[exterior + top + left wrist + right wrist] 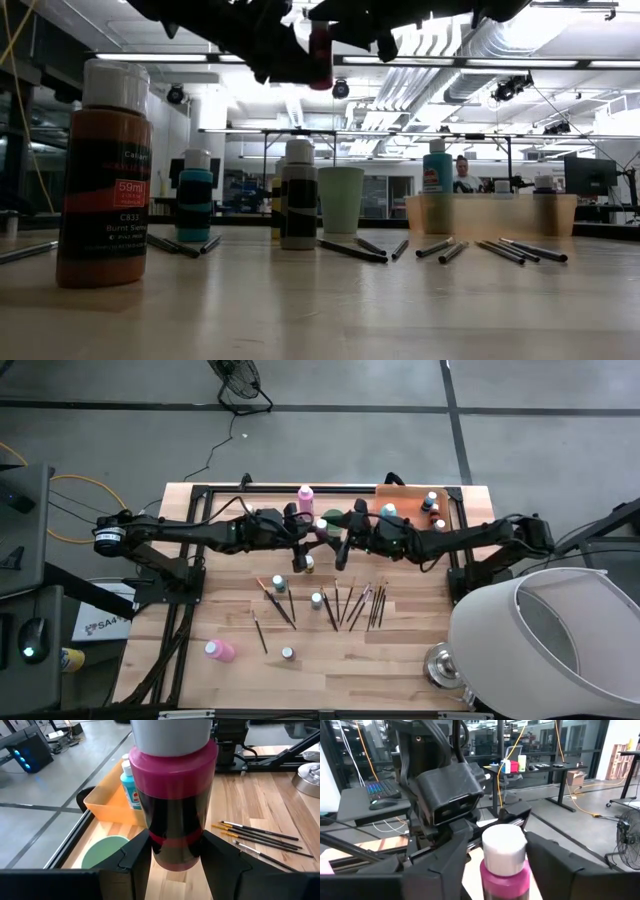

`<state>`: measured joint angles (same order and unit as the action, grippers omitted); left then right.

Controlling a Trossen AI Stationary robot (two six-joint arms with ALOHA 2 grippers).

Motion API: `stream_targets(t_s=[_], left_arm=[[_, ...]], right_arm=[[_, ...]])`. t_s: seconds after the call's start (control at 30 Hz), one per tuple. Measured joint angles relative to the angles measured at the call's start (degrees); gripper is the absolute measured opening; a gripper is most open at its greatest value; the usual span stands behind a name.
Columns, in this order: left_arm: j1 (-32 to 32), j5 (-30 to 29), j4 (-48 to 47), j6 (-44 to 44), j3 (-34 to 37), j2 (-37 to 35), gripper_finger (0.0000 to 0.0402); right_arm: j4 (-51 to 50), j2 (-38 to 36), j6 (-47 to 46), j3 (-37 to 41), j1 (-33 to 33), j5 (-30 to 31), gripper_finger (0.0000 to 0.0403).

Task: Pick & Place Paint Supplies
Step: Put the small dark pink paint bottle into the orange bin

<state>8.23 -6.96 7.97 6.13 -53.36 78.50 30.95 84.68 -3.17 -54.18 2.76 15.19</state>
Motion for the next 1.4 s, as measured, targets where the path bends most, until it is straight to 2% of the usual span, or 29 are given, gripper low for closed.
stream_targets(t_s=[0.2,0.4,0.5,0.63,0.77,1.03,1.23,1.4], left_arm=[[0.0,-0.01,-0.93,-0.15,0.0,0.0,0.015],[0.0,0.0,-1.01,-0.22,0.0,0.0,0.015],[0.0,-0.21,-1.28,0.07,0.02,0.02,0.015],[0.0,-3.66,-1.96,1.66,0.02,0.02,0.015],[0.06,-5.86,-2.24,1.84,0.01,0.02,0.0163],[0.04,-10.99,-6.13,2.59,0.0,-0.98,0.0193],[0.05,-11.91,-10.3,3.27,0.02,-3.97,0.0193],[0.06,-13.0,-11.27,4.17,0.02,-6.07,0.0193]], right_arm=[[-0.04,0.0,0.06,0.01,0.0,0.21,0.0112],[-0.43,0.0,-1.56,0.01,0.0,0.81,0.011],[-0.97,0.0,-3.29,0.01,-0.2,3.84,0.0113],[-1.3,0.0,-4.19,0.01,-0.37,7.81,0.0111],[-4.17,-0.84,-5.91,0.01,-0.37,13.96,0.0111],[-15.61,-5.73,-11.48,0.03,-0.28,31.59,0.0111],[-29.58,-10.79,-18.71,0.03,-0.04,48.29,0.0111],[-43.41,-13.82,-29.71,0.01,1.39,55.53,0.0111]])
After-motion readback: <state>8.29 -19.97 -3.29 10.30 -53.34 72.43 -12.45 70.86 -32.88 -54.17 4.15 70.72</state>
